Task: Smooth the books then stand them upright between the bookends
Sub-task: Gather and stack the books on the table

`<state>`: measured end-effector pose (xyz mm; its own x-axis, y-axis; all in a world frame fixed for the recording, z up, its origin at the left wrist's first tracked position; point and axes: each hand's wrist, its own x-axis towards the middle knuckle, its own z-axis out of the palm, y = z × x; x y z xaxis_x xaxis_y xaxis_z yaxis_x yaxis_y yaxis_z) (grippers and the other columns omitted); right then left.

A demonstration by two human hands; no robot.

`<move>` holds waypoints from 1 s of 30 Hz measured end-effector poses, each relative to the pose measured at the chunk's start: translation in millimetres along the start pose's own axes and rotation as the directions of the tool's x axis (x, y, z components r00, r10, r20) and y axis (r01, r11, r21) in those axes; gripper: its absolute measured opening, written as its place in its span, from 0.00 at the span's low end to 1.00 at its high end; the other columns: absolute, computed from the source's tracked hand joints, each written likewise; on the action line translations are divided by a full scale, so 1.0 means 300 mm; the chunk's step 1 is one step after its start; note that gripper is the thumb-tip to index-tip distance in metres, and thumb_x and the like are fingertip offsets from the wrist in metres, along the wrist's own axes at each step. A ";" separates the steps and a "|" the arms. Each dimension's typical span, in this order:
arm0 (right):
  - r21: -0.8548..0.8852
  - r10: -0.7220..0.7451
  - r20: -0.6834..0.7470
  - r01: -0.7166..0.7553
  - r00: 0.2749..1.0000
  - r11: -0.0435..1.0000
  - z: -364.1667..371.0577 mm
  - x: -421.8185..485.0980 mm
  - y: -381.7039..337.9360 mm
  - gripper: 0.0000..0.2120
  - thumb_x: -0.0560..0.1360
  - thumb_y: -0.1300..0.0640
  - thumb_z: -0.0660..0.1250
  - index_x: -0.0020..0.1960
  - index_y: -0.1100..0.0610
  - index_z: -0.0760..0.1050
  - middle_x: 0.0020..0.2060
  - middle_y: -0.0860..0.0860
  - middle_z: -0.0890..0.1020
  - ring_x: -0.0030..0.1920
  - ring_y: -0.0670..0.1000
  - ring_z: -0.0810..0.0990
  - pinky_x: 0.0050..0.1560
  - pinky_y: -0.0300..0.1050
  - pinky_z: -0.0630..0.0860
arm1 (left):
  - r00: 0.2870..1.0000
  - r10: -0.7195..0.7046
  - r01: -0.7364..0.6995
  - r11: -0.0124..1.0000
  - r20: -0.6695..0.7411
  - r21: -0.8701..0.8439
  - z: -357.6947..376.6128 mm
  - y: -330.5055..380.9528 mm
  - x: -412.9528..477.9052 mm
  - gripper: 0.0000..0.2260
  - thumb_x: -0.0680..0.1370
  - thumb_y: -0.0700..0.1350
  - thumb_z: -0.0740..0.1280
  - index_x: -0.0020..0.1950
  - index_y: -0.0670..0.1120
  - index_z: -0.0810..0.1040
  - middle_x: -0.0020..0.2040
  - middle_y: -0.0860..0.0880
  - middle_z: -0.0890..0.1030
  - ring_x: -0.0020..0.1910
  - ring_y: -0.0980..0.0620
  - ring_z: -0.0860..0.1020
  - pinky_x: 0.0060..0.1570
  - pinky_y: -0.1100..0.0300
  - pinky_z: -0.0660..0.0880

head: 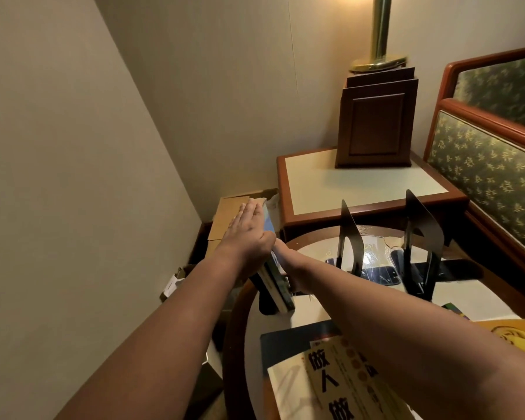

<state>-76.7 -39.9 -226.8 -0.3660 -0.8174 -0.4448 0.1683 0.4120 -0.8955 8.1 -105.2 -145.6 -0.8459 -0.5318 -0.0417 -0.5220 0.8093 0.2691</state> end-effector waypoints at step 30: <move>-0.782 -0.136 0.087 0.152 0.987 0.604 -0.096 -0.600 0.044 0.19 0.79 0.45 0.65 0.64 0.53 0.76 0.57 0.50 0.80 0.55 0.50 0.81 0.53 0.47 0.81 | 0.998 0.062 -0.062 0.995 -0.001 0.077 -0.019 -0.019 -0.060 0.44 0.78 0.57 0.65 0.81 0.46 0.40 0.81 0.48 0.40 0.80 0.48 0.39 0.76 0.52 0.43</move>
<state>-35.0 124.1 -158.1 -0.3045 -0.8979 -0.3180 -0.6702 0.4392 -0.5983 27.0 -101.7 -140.9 -0.8767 -0.4805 -0.0234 -0.4753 0.8577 0.1959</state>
